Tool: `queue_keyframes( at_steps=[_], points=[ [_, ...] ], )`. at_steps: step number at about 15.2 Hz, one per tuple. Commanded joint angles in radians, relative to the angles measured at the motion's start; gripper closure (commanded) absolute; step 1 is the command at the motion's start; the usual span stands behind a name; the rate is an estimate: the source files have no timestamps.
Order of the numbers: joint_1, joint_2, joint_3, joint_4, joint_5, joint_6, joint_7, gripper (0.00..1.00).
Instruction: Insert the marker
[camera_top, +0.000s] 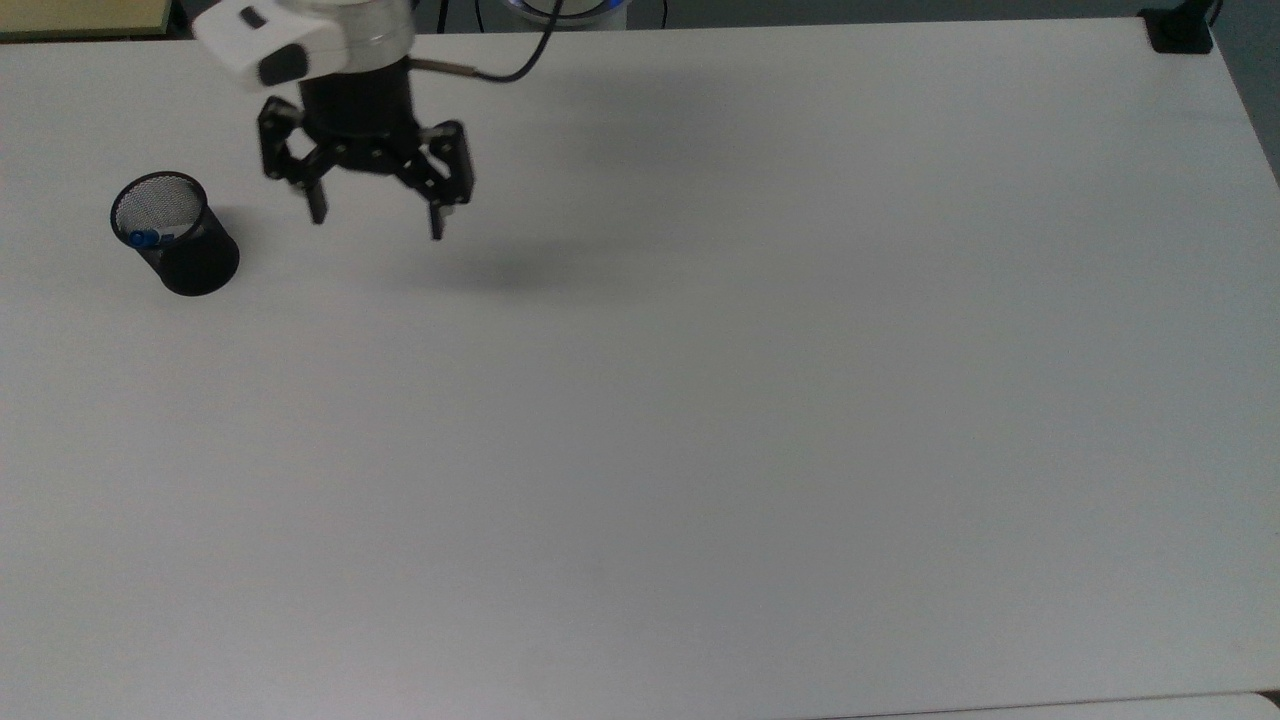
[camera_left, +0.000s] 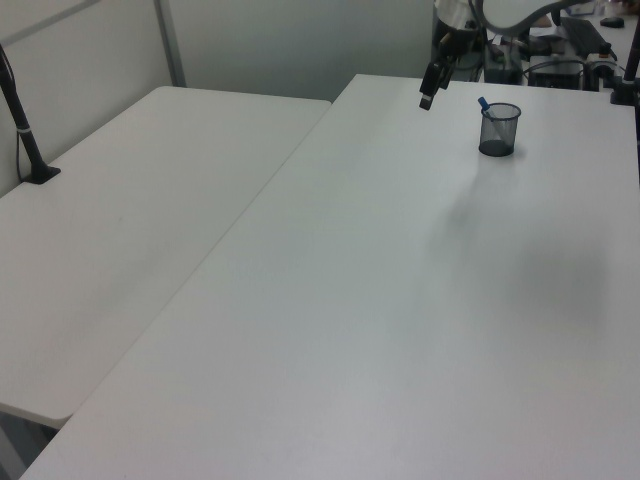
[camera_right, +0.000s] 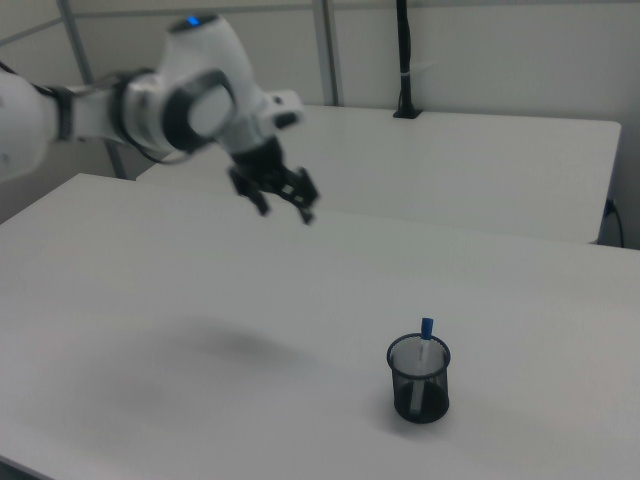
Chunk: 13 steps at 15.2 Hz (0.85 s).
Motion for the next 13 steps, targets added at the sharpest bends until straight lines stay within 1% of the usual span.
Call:
queue_keyframes(
  at_steps=[1,3,5,8,10,13],
  points=[
    [0.125,-0.048,-0.018,0.103,0.015,-0.305,0.013,0.0],
    [0.183,-0.049,-0.018,0.146,0.013,-0.429,0.013,0.0],
    [0.205,-0.083,-0.018,0.157,0.013,-0.485,0.013,0.0],
    [0.199,-0.1,-0.024,0.145,0.016,-0.537,0.03,0.0],
    [0.194,-0.104,-0.03,0.142,0.016,-0.535,0.067,0.0],
    [0.194,-0.104,-0.033,0.145,0.016,-0.531,0.068,0.0]
  ],
)
